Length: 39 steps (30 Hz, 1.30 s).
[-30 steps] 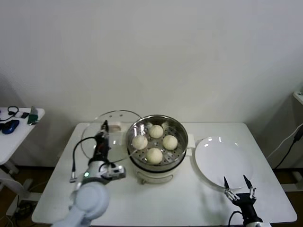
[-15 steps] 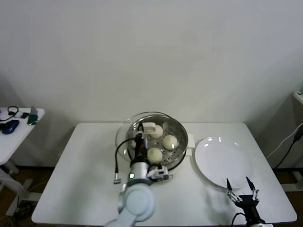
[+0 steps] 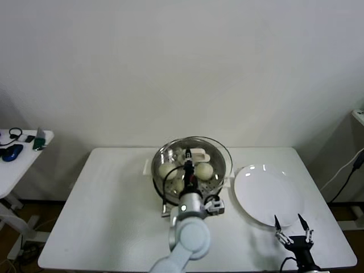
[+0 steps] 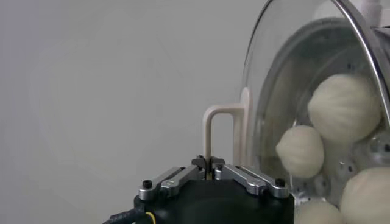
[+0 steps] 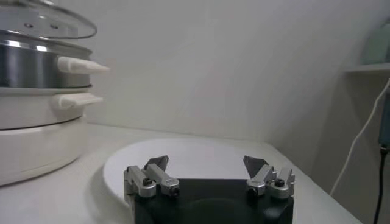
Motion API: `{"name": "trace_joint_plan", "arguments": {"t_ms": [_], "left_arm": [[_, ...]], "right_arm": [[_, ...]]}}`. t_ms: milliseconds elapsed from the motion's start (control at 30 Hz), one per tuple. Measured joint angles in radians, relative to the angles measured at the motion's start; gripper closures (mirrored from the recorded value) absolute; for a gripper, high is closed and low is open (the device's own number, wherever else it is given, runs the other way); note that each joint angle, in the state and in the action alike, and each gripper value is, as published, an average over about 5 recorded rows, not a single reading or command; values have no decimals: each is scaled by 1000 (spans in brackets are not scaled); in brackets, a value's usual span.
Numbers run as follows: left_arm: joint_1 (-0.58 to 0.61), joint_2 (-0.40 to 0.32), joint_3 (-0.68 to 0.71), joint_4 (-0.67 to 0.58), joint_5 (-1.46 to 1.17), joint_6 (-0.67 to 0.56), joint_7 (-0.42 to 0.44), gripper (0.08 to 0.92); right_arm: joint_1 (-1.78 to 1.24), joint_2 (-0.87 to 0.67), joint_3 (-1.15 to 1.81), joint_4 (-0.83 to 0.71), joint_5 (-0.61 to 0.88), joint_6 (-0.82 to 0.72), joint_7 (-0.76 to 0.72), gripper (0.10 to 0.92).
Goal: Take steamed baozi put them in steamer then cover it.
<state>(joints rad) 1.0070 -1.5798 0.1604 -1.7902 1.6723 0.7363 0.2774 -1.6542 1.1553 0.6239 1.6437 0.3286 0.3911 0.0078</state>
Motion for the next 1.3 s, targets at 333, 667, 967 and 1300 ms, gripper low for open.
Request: {"name": "trace_joint_plan", "arguments": {"t_ms": [333,667,967,1300], "left_arm": [[-9,1,-25,54,8,0,-16,867],[-14,-3,-28,93,2,0,-44,867],[-4,16,-30,88,-5,-1,-56,859],[-16,58,6,7,-99,0,-18,608]], "right_arm": [[-5,-1,4,-1,7,5,0,203],[-16,0,9,5,8,12,-1,203],[-21,3,12,13,10,12,0,203],[-30,-3,11,39,27,-24,14,203]]}}
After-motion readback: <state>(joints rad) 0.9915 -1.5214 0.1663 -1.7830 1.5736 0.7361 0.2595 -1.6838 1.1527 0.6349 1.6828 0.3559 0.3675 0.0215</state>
